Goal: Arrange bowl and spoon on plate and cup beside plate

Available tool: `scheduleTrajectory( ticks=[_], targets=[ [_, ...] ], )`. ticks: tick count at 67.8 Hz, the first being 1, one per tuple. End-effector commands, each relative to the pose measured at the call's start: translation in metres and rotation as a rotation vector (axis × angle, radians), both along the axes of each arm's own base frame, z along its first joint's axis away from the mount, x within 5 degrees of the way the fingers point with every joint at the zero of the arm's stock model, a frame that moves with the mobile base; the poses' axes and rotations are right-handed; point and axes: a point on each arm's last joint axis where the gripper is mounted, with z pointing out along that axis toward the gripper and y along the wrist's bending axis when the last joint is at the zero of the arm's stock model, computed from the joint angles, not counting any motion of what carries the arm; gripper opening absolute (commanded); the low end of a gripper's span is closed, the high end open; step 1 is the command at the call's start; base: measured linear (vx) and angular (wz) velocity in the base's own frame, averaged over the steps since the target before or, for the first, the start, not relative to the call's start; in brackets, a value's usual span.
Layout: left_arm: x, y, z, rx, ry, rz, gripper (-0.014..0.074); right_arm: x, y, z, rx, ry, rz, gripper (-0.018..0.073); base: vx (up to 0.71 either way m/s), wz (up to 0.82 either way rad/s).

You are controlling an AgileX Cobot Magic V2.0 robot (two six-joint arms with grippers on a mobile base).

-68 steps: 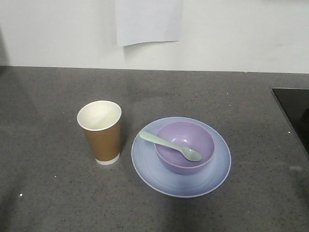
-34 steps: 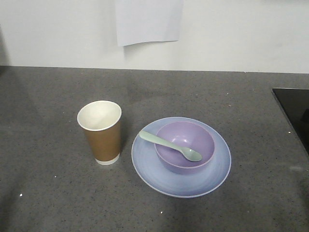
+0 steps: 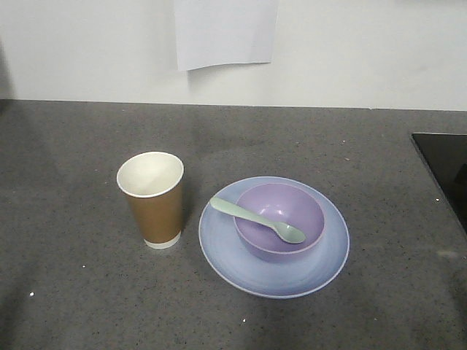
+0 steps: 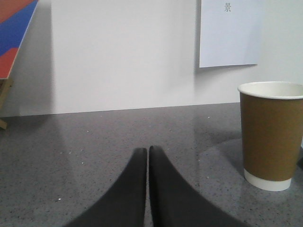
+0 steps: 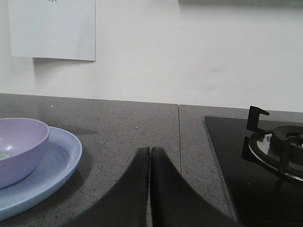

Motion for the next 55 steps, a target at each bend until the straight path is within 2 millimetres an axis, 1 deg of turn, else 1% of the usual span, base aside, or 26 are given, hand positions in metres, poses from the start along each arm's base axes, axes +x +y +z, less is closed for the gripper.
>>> scheduleTrajectory(
  ticks=[1, 55],
  targets=[
    [-0.0024, 0.0004, 0.0151, -0.020, -0.100, 0.002, -0.0006, -0.0016, -0.0001, 0.0063, -0.008, -0.090, -0.004, -0.0004, 0.00, 0.00],
    [-0.0024, 0.0004, 0.0151, -0.020, -0.100, 0.002, -0.0006, -0.0015, -0.0001, 0.0064, -0.008, -0.088, -0.004, -0.0004, 0.00, 0.00]
  ],
)
